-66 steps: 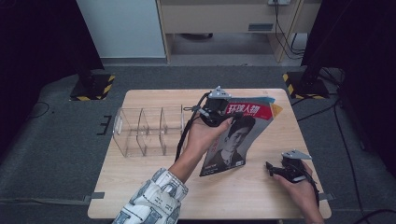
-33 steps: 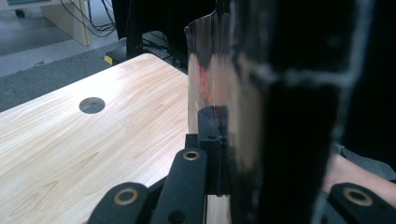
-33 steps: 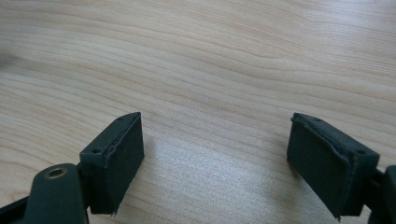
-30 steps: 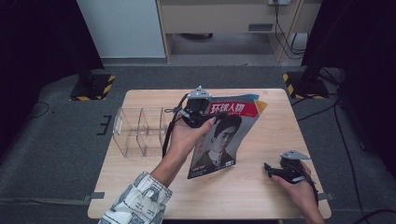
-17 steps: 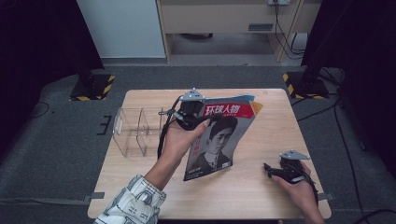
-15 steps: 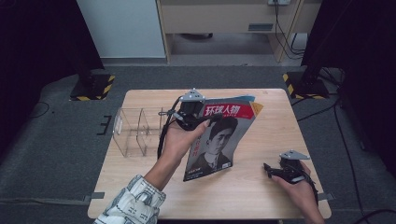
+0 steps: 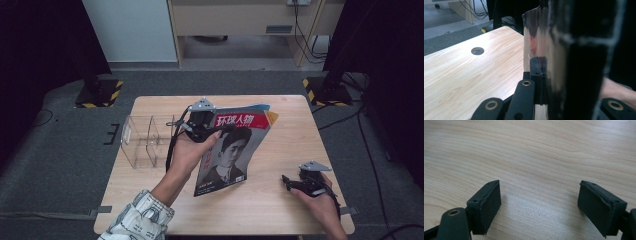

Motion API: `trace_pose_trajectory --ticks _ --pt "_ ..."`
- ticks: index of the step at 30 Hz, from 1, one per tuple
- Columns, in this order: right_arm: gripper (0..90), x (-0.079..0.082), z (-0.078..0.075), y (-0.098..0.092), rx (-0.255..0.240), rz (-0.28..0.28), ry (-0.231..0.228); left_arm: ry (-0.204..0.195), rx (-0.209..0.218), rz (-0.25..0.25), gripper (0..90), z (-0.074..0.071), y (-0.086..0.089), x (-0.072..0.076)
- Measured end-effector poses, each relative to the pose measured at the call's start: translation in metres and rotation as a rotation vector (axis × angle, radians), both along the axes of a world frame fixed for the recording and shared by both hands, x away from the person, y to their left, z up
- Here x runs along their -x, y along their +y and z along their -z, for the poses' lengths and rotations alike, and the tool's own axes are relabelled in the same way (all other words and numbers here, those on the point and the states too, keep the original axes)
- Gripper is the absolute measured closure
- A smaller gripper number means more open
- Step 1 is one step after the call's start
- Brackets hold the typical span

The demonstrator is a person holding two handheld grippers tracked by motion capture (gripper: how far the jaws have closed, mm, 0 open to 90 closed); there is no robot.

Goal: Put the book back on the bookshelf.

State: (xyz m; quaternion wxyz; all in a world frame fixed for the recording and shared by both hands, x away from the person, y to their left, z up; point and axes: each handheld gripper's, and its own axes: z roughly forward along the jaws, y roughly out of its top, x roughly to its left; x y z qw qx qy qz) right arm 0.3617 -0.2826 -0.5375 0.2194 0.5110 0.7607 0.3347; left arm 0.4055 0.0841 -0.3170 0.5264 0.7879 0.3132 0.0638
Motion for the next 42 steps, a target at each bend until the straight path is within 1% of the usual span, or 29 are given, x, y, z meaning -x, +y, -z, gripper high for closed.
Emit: trace_pose_trajectory --ticks 24,33,42 --pt "19.1 0.0 0.0 0.001 -0.003 -0.002 -0.001 -0.003 0.013 0.004 86.5 0.001 0.029 0.016" --pt "19.1 0.0 0.0 0.002 -0.002 -0.003 -0.002 -0.004 0.007 0.003 86.5 0.001 0.037 0.021" --pt "19.1 0.001 0.0 0.002 0.001 -0.006 -0.002 -0.006 0.019 -0.006 86.5 0.001 0.049 0.026"
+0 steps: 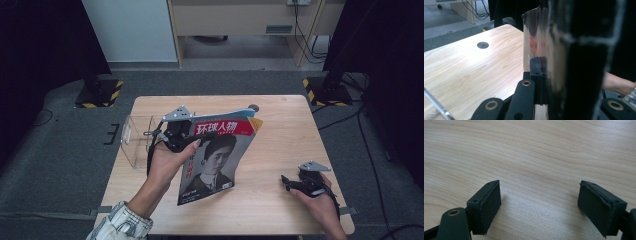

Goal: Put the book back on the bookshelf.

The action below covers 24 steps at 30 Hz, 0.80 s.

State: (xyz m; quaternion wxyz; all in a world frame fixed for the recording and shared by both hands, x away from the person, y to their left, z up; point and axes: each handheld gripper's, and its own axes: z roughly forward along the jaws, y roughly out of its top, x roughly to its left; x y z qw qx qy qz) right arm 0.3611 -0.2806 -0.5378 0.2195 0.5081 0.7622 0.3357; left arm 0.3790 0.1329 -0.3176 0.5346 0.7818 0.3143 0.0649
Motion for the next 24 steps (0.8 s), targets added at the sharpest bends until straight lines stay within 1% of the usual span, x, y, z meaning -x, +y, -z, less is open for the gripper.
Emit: trace_pose_trajectory --ticks 11,15,24 --pt "19.1 0.0 0.0 0.001 0.0 -0.002 0.001 -0.005 0.021 -0.016 86.5 -0.002 0.022 0.008" --pt "19.1 0.0 0.0 0.001 0.0 -0.002 0.0 -0.007 0.037 -0.031 86.5 -0.003 0.034 0.011" --pt "19.1 0.0 0.0 0.001 -0.001 -0.002 0.001 -0.015 0.034 -0.057 86.5 -0.006 0.058 0.018"
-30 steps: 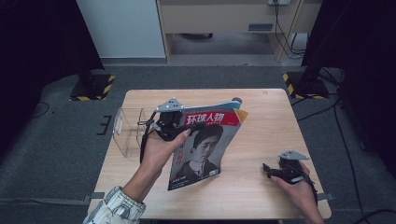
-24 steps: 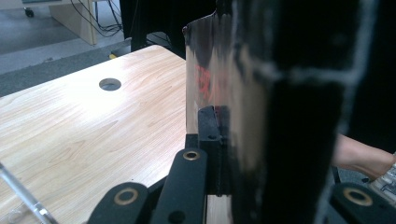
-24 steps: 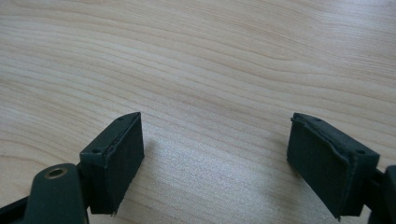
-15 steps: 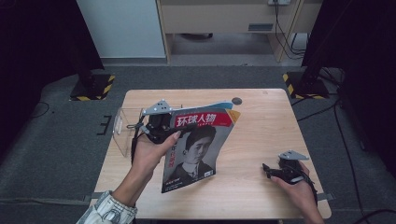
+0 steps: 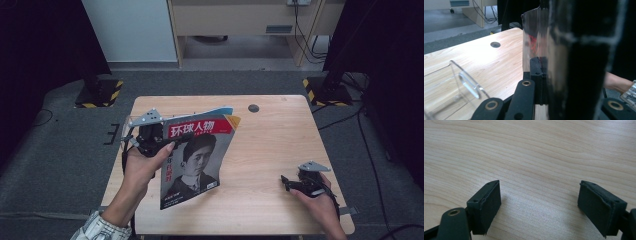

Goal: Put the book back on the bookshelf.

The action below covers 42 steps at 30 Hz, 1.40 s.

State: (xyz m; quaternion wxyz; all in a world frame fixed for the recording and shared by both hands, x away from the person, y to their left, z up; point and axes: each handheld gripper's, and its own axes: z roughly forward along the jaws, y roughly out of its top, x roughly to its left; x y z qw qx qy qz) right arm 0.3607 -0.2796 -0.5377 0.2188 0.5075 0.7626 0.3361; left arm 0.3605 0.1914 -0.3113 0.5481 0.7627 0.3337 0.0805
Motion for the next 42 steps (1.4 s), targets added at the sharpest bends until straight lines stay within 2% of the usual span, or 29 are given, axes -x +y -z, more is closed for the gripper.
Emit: trace_pose_trajectory --ticks 14,24,42 --pt "19.1 0.0 0.0 0.0 0.0 0.0 0.0 -0.007 0.027 -0.037 86.5 0.004 0.032 0.011" --pt "19.1 0.0 0.0 0.001 -0.001 -0.002 0.003 -0.006 0.023 -0.05 86.5 0.007 0.047 0.017" --pt "19.2 0.001 0.0 0.001 0.001 -0.003 0.002 -0.008 0.059 -0.112 86.5 0.018 0.086 0.03"
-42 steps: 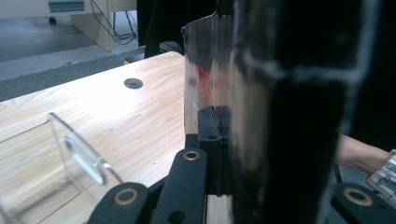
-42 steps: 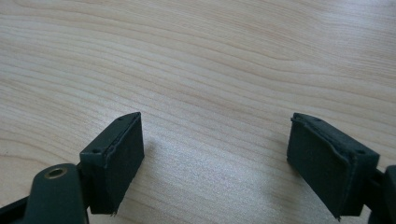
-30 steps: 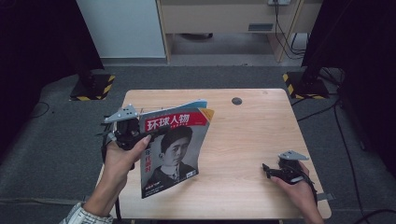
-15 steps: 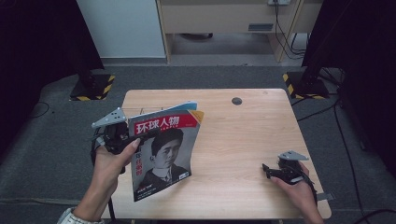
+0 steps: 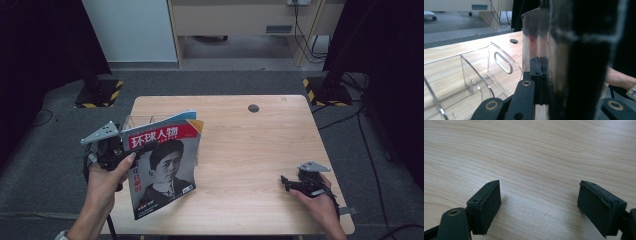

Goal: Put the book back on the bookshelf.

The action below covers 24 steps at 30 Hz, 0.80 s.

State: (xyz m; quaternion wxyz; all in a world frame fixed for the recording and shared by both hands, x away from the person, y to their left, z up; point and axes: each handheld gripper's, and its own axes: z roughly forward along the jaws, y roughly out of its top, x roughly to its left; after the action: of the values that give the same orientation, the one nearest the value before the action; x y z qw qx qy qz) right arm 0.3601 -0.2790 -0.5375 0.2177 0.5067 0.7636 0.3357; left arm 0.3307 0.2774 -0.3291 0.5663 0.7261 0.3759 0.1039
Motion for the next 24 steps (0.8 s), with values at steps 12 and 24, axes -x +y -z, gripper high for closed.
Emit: trace_pose_trajectory --ticks 12,24 --pt "19.9 0.001 0.0 0.001 0.0 -0.002 -0.004 -0.008 -0.017 -0.03 86.5 -0.001 0.016 0.003" --pt "19.9 0.002 0.0 0.001 -0.001 -0.006 -0.004 -0.015 -0.016 -0.072 86.5 0.001 0.04 0.013"
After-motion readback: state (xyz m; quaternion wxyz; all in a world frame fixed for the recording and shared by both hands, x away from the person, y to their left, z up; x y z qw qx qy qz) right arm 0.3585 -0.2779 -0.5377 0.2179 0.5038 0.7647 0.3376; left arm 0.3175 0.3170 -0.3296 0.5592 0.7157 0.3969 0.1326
